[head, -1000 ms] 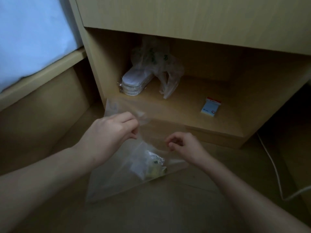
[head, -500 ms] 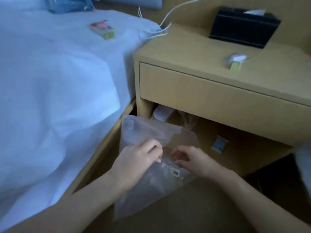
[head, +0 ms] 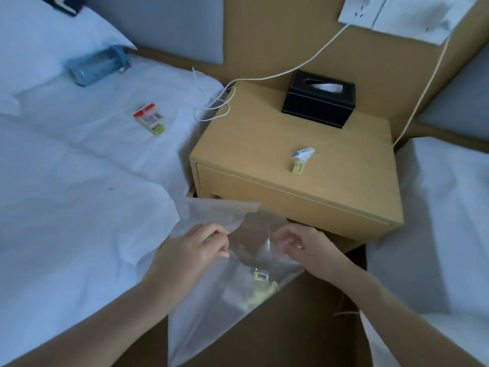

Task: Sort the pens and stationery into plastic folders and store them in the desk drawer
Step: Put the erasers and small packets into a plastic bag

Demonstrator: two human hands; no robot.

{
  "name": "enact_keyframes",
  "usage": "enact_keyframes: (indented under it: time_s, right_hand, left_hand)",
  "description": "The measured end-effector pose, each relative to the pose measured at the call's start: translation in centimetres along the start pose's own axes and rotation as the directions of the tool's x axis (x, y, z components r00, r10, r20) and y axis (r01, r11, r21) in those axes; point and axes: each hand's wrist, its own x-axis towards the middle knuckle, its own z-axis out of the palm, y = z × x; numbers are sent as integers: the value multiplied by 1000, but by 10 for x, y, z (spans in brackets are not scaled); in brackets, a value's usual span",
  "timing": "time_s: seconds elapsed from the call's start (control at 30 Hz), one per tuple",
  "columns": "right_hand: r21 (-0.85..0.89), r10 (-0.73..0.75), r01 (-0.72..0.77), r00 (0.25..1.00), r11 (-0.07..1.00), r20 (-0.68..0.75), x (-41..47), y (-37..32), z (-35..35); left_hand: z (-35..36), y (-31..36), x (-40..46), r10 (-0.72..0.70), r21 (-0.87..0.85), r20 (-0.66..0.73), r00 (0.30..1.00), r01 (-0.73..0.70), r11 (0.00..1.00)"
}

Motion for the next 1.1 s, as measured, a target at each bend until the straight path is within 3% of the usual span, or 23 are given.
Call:
enact_keyframes:
  time_s: [0.23, 0.5, 0.63, 0.9, 1.1]
  right_hand:
    - [58, 4, -2, 1000, 998, -30, -28, -7, -62]
    - [77, -16, 28, 989, 997, -147, -31, -8, -130]
    - [111, -14, 39, 977, 993, -213, -22, -9, -148]
    - [219, 12, 81, 919, 972, -395, 24, -17, -147]
    - [272, 165, -60, 909, 960, -382, 87, -11, -112]
  left_hand:
    - [-43, 24, 35, -54, -77, 42, 998, 57, 995]
    - [-59, 46, 91, 99, 52, 0, 995, -99, 994]
    - [-73, 33, 111, 88, 52, -31, 996, -86, 995]
    - [-121, -19, 136, 6, 157, -93, 996, 9, 988]
    - [-129, -62, 139, -87, 177, -115, 990, 106, 978]
